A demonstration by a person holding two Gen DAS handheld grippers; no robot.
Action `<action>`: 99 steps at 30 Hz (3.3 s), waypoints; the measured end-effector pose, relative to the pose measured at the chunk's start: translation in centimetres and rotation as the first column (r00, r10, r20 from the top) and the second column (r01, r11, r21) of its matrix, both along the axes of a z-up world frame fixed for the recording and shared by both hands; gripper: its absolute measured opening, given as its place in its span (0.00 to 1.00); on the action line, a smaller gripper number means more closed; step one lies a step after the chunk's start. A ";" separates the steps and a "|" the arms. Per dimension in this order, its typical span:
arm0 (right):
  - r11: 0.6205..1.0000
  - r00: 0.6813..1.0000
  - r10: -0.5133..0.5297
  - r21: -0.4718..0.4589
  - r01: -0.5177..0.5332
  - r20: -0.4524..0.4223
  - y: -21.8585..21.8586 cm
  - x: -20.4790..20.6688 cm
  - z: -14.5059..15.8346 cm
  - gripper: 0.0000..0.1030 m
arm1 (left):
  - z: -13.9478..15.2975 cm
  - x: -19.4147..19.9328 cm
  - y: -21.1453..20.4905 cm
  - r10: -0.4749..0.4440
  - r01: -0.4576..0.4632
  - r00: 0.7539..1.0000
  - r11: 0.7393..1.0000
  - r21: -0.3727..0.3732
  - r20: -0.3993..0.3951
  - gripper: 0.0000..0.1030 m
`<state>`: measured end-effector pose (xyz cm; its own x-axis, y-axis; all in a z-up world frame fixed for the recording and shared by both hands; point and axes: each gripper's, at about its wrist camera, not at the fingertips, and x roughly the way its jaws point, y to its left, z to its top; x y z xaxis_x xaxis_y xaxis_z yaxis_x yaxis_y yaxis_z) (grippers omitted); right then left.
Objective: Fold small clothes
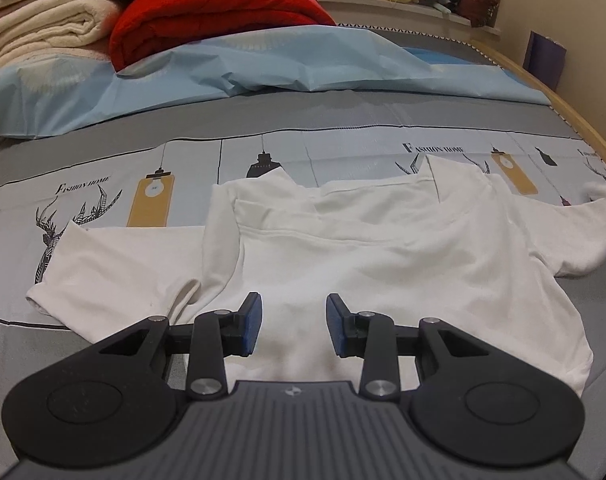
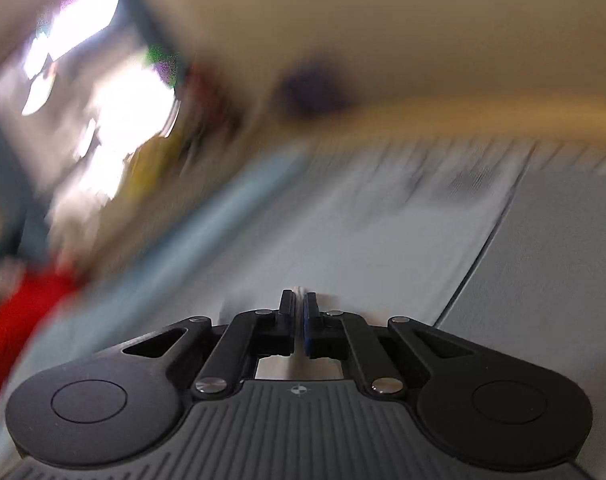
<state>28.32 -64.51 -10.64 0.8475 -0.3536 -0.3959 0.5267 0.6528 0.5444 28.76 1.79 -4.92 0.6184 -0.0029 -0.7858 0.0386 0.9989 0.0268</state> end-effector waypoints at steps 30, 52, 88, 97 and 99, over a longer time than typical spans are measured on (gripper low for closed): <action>0.646 0.592 0.723 0.046 -0.762 -0.356 23.2 -0.9 3.8 0.28 | 0.9 -2.9 6.4 0.085 -0.091 0.993 0.993 -0.072 -0.084 0.38; 0.712 0.547 0.562 0.027 -0.702 -0.620 33.8 -13.6 6.1 0.03 | 2.5 -8.0 9.6 0.012 -0.019 0.998 0.995 -0.098 -0.069 0.38; -0.162 -0.014 0.650 -0.120 -0.980 -0.759 56.7 -26.0 -1.2 0.32 | 1.5 -8.8 11.6 0.029 -0.037 0.994 0.997 -0.074 -0.108 0.38; 0.277 0.156 0.813 0.137 -0.951 -0.561 44.0 -10.8 3.9 0.01 | 1.9 -7.4 9.8 0.001 -0.019 0.994 0.987 -0.159 -0.112 0.38; 0.328 0.181 0.802 0.166 -0.930 -0.569 41.1 -9.8 2.5 0.01 | 1.3 -7.0 9.0 -0.024 -0.003 0.990 0.981 -0.194 -0.139 0.38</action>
